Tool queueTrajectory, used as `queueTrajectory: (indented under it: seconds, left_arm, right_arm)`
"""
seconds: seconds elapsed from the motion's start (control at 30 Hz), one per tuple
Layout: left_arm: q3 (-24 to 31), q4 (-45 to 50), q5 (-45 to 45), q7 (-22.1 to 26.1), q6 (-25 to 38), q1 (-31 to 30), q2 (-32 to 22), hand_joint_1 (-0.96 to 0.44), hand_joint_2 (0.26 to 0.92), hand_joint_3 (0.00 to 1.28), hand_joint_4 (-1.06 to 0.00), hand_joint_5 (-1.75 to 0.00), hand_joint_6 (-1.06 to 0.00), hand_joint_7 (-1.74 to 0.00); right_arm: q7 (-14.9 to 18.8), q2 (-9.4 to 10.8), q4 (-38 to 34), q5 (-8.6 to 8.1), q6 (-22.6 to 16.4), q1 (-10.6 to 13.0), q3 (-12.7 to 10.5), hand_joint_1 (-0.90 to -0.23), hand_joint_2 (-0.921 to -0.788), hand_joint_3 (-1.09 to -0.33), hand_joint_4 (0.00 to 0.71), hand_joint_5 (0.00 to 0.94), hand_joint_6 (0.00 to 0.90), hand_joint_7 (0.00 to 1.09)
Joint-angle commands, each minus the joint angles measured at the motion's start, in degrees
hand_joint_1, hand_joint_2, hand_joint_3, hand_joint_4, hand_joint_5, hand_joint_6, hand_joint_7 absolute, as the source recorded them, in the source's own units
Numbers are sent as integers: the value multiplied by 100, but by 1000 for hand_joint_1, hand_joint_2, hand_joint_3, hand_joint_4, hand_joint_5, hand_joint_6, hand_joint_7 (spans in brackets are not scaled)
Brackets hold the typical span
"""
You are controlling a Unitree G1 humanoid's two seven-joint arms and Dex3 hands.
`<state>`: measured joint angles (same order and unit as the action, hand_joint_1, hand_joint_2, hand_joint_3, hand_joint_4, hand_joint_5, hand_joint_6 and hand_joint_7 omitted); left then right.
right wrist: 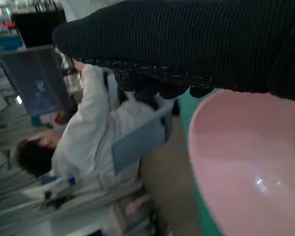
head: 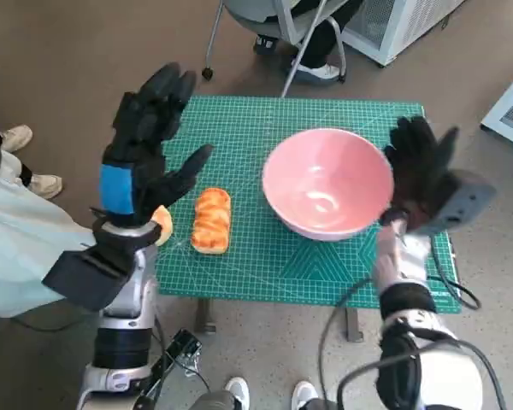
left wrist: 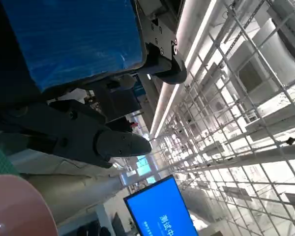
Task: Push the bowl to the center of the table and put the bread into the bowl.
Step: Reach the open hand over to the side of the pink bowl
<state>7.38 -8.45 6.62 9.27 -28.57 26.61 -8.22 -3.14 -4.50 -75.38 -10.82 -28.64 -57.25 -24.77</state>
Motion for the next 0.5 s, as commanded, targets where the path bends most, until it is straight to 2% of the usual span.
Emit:
queueTrajectory:
  seconds: [0.03, 0.2, 0.5]
  left_arm:
    - [43, 177, -93, -31, 76, -151, -129, -308, 921, 224, -480, -2, -399, -291]
    - [79, 282, -64, 17, 161, -266, -265, -310, 921, 224, -478, 0, -404, -280]
    - [124, 474, -120, 141, 347, -456, -621, -313, 921, 223, -470, 0, -410, -260]
  right_arm:
    - [-119, 71, -124, 95, 178, -10, 41, -530, -921, -808, 266, 15, 82, 694]
    - [-83, 65, -133, 167, 282, -75, 78, -543, -921, -816, 273, 14, 74, 722]
    - [-61, -9, -122, 317, 345, -132, 142, -524, -921, -836, 254, 5, 45, 735]
